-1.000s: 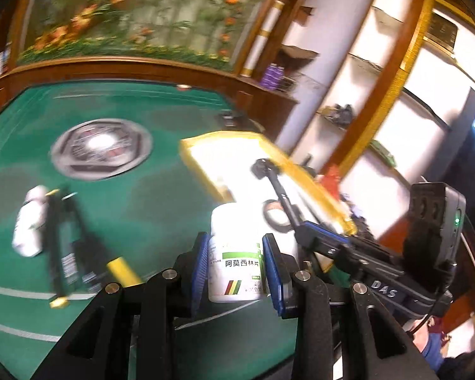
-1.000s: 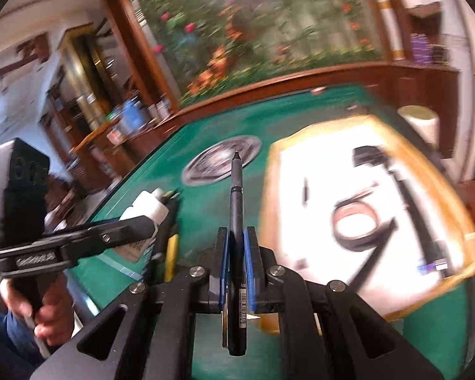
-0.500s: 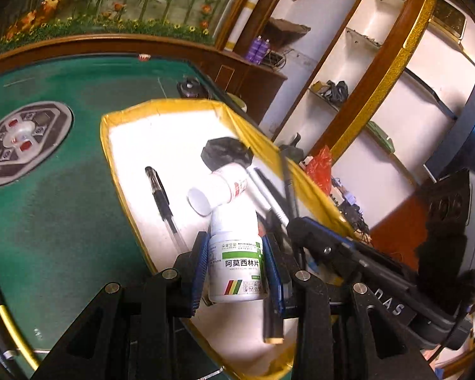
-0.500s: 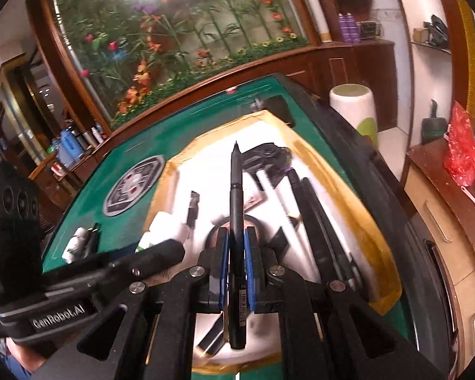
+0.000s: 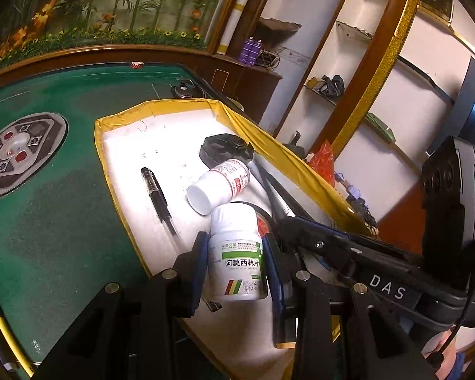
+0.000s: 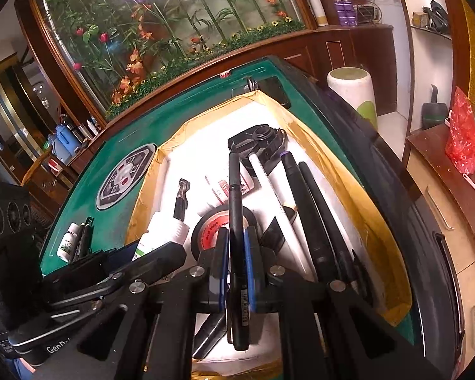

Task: Organize rigid objects
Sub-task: 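Carry the pill bottle and black marker over the white tray and lower them, then open both tools to release the bottle and marker in the tray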

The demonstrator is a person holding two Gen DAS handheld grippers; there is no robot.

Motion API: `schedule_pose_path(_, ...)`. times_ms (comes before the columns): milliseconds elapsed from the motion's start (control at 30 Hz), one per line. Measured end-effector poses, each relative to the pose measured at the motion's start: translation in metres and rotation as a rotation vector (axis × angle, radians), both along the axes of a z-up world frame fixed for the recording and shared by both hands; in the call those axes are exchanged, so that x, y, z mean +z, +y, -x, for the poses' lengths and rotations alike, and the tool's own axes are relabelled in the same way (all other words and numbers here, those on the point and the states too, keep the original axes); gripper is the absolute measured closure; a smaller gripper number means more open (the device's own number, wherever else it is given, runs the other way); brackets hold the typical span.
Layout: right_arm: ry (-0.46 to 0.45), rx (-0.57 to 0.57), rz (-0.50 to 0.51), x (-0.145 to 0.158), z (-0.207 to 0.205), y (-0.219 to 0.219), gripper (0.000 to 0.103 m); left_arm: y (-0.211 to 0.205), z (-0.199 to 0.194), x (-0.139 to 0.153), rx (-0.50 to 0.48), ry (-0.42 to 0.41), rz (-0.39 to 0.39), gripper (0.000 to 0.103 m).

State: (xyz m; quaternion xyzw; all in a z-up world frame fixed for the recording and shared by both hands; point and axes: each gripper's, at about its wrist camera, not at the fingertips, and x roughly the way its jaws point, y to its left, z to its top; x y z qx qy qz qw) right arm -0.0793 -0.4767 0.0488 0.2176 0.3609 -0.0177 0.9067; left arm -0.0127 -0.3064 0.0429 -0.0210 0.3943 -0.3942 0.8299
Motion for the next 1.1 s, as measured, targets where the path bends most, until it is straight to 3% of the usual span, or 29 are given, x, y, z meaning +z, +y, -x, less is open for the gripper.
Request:
schedule_pose_path(200, 0.015, 0.001, 0.011, -0.001, -0.001, 0.002, 0.090, 0.002, -0.001, 0.001, 0.001, 0.000, 0.017, 0.068)
schedule_pose_path(300, 0.018, -0.005, 0.025, 0.000, -0.001, 0.002, 0.085, 0.004, 0.001, 0.003, 0.013, -0.014, 0.024, 0.059)
schedule_pose_path(367, 0.004, -0.018, 0.024, 0.001, 0.003, 0.001, 0.085, 0.008, 0.002, 0.005, 0.025, -0.027, 0.039, 0.045)
schedule_pose_path(400, -0.009, -0.021, 0.018, 0.001, 0.005, 0.000, 0.084, 0.010, 0.003, 0.007, 0.029, -0.037, 0.054, 0.043)
schedule_pose_path(467, -0.035, -0.038, 0.023, 0.004, 0.010, -0.001, 0.082, 0.014, 0.006, 0.011, 0.038, -0.067, 0.070, 0.043)
schedule_pose_path(567, -0.088, -0.060, 0.031, 0.009, 0.020, 0.000, 0.070, 0.021, 0.014, 0.018, 0.050, -0.108, 0.087, 0.043)
schedule_pose_path(667, -0.138, -0.084, 0.035, 0.014, 0.029, -0.001, 0.067, 0.032, 0.023, 0.023, 0.056, -0.093, 0.097, 0.042)
schedule_pose_path(733, -0.137, -0.086, 0.044, 0.014, 0.029, 0.001, 0.063, 0.047, 0.028, 0.030, 0.044, -0.063, 0.125, 0.041)
schedule_pose_path(833, -0.140, -0.084, 0.096, 0.019, 0.030, 0.010, 0.061, 0.073, 0.034, 0.043, 0.078, -0.086, 0.133, 0.032)
schedule_pose_path(967, -0.188, -0.063, 0.114, 0.024, 0.037, 0.029, 0.056, 0.116, 0.034, 0.055, 0.147, -0.102, 0.129, 0.032)
schedule_pose_path(1100, -0.204, 0.057, 0.112, 0.029, 0.031, 0.069, 0.056, 0.171, 0.029, 0.058, 0.240, -0.097, 0.137, 0.032)
